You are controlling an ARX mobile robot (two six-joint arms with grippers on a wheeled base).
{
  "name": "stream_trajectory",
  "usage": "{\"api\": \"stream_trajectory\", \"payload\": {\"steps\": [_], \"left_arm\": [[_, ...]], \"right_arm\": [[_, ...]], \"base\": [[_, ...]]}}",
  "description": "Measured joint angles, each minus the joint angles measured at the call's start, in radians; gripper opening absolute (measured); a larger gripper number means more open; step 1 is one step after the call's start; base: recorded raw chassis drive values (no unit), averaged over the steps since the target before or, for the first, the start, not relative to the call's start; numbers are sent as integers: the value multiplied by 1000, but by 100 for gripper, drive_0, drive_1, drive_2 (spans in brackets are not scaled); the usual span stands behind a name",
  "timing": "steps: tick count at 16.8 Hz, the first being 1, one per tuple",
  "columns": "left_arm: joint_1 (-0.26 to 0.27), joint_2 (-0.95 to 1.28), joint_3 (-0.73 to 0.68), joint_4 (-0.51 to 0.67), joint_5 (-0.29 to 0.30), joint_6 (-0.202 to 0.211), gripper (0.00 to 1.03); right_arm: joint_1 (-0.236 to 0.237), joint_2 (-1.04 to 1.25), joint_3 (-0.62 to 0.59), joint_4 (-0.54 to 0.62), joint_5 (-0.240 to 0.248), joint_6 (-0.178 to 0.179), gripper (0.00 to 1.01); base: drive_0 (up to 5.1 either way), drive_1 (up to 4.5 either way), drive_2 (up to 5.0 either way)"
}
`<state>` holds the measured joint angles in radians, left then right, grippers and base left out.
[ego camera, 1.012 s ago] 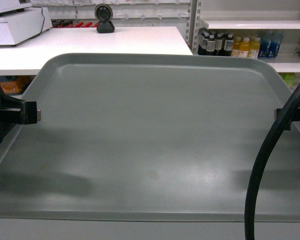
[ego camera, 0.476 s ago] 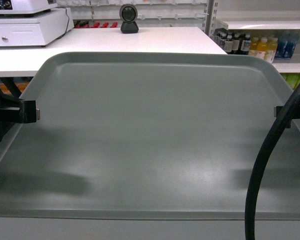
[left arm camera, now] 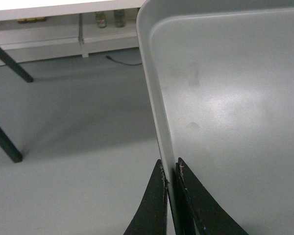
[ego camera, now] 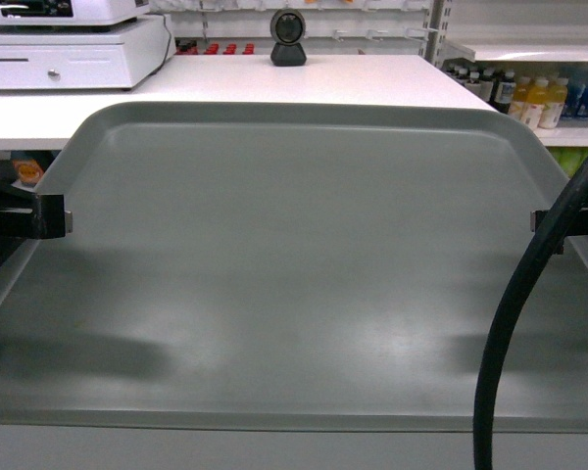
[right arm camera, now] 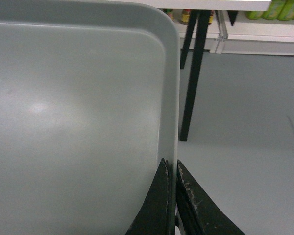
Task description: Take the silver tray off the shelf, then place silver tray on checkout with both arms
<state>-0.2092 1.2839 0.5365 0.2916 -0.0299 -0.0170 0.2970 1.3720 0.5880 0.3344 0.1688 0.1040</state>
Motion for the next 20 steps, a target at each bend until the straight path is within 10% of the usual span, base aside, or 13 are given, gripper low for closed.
{"api": "stream_trajectory", "payload": {"steps": [12,20], "left_arm": [[-4,-1,0,4,0,2,3],[-4,-1,0,2,0,2,3]], "right_arm": [[-3,-1,0,-4,5,0,3],[-3,0,0,-4,6,0,3]], "base": [[-165,80,80],[0,417,-417]]}}
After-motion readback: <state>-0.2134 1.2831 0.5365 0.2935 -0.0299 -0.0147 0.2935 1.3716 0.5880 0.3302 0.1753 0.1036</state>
